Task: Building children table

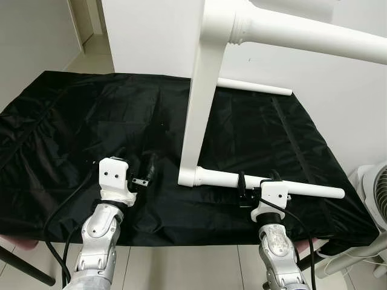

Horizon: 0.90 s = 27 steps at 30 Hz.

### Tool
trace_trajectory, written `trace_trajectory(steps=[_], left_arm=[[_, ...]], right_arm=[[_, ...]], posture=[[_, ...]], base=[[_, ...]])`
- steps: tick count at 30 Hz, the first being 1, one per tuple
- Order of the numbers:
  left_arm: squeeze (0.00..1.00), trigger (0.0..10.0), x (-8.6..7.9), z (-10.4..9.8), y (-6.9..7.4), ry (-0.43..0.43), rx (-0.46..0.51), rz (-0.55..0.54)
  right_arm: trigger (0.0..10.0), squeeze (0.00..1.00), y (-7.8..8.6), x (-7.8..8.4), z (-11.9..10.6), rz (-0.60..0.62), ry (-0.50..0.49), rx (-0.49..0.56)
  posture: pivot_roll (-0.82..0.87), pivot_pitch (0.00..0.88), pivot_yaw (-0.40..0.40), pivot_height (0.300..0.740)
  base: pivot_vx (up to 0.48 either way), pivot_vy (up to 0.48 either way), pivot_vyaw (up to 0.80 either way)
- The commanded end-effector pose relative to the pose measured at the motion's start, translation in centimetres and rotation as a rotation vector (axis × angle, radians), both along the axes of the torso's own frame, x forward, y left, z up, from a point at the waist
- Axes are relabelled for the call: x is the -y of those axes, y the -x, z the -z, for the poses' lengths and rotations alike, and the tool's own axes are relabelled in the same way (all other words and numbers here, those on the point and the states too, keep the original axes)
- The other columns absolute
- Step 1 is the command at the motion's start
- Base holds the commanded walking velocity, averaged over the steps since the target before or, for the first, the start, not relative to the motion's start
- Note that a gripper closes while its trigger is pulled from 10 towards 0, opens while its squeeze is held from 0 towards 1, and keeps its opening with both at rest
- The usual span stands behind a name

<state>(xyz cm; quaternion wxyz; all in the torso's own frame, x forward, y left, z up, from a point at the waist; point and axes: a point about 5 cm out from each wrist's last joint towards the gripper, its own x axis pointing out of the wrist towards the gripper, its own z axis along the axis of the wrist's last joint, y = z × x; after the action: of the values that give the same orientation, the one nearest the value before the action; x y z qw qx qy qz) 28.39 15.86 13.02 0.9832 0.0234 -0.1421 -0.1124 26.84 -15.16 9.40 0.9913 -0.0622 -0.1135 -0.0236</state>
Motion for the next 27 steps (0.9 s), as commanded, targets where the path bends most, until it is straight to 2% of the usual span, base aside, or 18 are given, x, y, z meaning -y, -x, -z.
trace_trajectory(steps=[1,19,24,25,27], left_arm=[[0.0,10.0,0.1,0.2,-0.1,0.003,-0.009,-0.022],[0.0,10.0,0.0,0.5,0.1,-0.015,-0.007,-0.026],[0.0,10.0,-0.2,1.6,0.3,-0.032,-0.037,-0.028],[0.0,10.0,-0.4,2.4,0.5,-0.042,-0.071,-0.033],[0.0,10.0,-0.4,2.5,0.5,-0.044,-0.075,-0.033]], right_arm=[[10.0,0.0,0.0,0.2,-0.1,0.005,-0.004,0.004],[10.0,0.0,-0.2,0.1,0.0,0.0,-0.002,0.004],[10.0,0.0,-0.2,0.1,0.5,-0.004,0.016,-0.022],[10.0,0.0,-0.2,0.1,1.2,-0.008,0.04,-0.05],[10.0,0.0,-0.2,0.2,1.3,-0.011,0.044,-0.054]], posture=[[-0.01,0.0,-0.04,0.74],[0.0,0.0,-0.044,0.74],[0.0,0.0,-0.045,0.74],[0.0,0.0,-0.046,0.74],[0.0,0.0,-0.046,0.74]], base=[[0.0,0.0,0.0],[0.0,0.0,0.0],[0.0,0.0,0.0],[0.0,0.0,0.0],[0.0,0.0,0.0]])
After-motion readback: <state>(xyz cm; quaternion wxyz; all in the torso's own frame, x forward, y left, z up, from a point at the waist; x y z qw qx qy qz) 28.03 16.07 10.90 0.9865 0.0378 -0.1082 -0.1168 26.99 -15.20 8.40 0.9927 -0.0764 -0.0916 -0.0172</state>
